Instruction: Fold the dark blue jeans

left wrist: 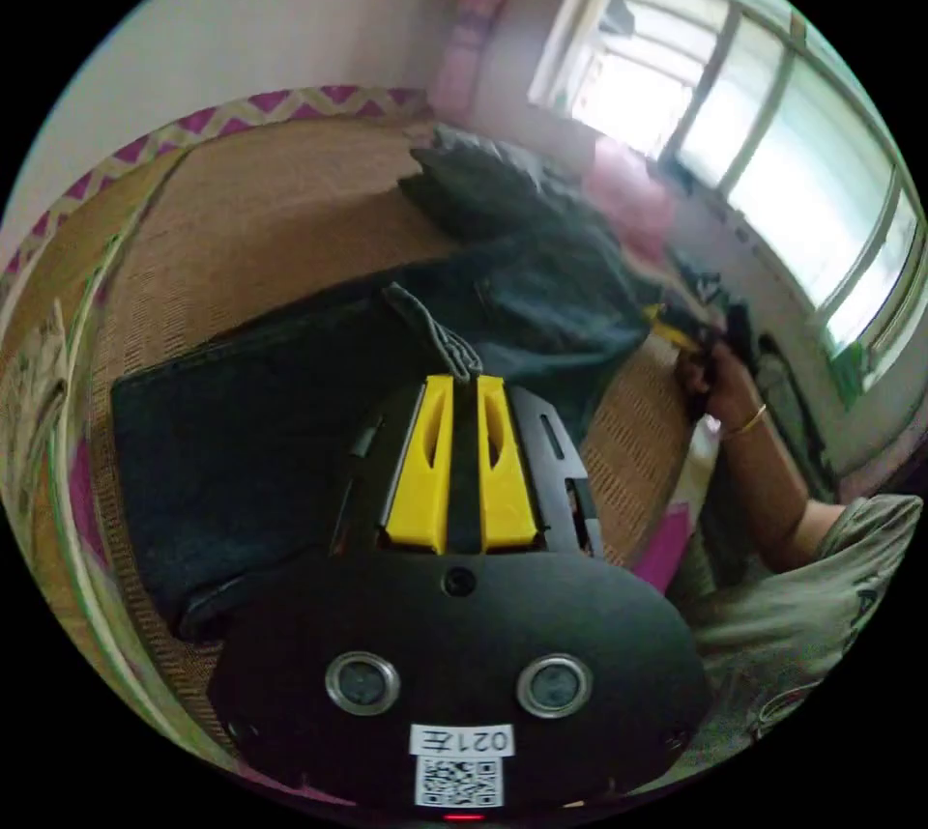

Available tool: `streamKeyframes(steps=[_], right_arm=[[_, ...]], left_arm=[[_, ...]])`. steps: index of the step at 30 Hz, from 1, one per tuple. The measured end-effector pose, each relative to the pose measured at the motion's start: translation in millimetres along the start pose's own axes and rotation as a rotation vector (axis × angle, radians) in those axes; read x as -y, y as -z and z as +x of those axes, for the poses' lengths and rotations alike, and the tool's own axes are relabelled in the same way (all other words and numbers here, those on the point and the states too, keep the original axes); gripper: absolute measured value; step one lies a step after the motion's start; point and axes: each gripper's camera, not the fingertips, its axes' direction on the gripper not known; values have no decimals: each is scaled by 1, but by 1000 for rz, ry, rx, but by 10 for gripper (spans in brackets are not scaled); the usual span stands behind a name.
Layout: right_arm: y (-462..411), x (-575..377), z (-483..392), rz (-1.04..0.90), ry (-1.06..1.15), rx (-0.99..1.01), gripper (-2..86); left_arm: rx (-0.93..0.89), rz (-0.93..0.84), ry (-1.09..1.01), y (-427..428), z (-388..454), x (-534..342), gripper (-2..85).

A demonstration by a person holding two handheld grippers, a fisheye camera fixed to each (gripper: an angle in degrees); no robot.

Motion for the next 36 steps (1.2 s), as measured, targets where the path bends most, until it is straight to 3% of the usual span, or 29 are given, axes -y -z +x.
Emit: streamKeyframes(steps=[5,10,16,26,29,31,33,36], right_arm=[[5,6,6,-6,-14,0,41],[7,12,3,-12,-20,-35,40],[-2,19,-23,-43,33,-151,43],[-6,27,-31,-125,-52,-107,63],[14,26,-73,-15,139,-213,78],[-5,28,-127,-48,466,-348,88],[-35,31,-162,-115,672,-476,94],[-84,44,-204,-230,925,-516,95]], left_arm=[[97,249,186,142,-107,-27,28],[388,373,443,285,-239,-101,22],[374,131,669,284,-363,-163,23],[254,208,696,297,-414,-178,33],[357,301,561,321,-392,-170,30],[469,320,371,322,-363,-146,31],[436,284,241,307,-349,-119,47],[350,187,75,264,-338,-72,62]])
